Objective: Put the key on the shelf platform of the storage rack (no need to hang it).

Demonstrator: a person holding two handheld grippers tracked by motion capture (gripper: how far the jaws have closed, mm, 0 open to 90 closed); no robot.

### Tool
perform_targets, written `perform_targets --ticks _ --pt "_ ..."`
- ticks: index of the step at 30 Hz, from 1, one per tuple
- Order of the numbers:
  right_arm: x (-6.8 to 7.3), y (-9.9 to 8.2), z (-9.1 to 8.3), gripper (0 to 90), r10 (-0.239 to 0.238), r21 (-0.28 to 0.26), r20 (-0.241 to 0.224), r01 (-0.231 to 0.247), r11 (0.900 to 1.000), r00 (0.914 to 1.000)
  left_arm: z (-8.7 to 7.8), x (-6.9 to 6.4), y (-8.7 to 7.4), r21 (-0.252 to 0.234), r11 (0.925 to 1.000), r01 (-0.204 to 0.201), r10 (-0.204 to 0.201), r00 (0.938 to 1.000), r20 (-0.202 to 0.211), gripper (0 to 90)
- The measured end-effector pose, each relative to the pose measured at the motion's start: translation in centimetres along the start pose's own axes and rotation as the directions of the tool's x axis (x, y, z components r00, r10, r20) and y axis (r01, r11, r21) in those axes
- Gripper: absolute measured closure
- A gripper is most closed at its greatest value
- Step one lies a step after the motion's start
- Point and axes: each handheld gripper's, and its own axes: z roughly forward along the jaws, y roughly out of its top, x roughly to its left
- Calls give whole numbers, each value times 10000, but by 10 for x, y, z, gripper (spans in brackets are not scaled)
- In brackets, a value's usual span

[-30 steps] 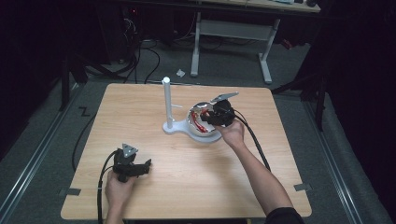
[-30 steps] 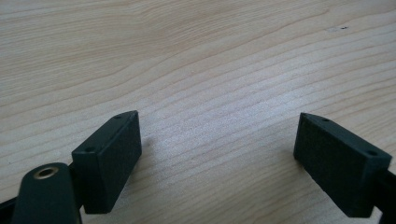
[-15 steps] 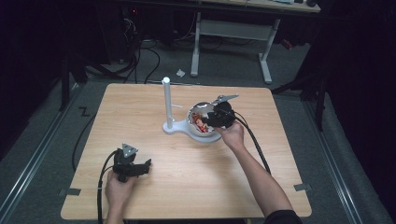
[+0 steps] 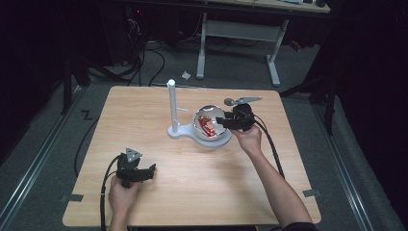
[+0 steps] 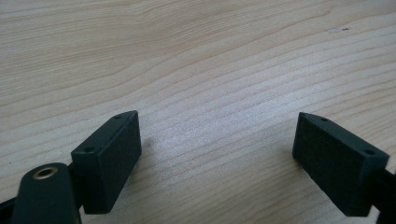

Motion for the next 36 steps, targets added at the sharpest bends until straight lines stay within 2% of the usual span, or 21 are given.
perform_targets --ticks 8,11,13,19,25,36 --pt "-4 1 -16 484 -49 -271 116 53 9996 9999 0 0 0 6 10000 7 -7 10000 -6 158" --pt "-7 -1 -20 460 107 -239 -66 -108 9997 9999 0 0 0 13 10000 6 -6 10000 2 158" --pt "-6 -1 -24 455 -138 -201 154 141 9997 9998 0 0 0 19 10000 20 -20 10000 5 159" --pt "-10 -6 -34 460 54 -437 100 -50 9990 9999 0 0 0 11 10000 53 -53 10000 -9 160" --pt "-19 -14 -43 465 366 -451 159 -358 9983 9992 0 0 0 -12 10000 75 -75 10000 -31 161" --pt "-26 -29 -64 463 503 -693 186 -489 9964 9986 0 0 1 4 10000 77 -77 10000 -24 162"
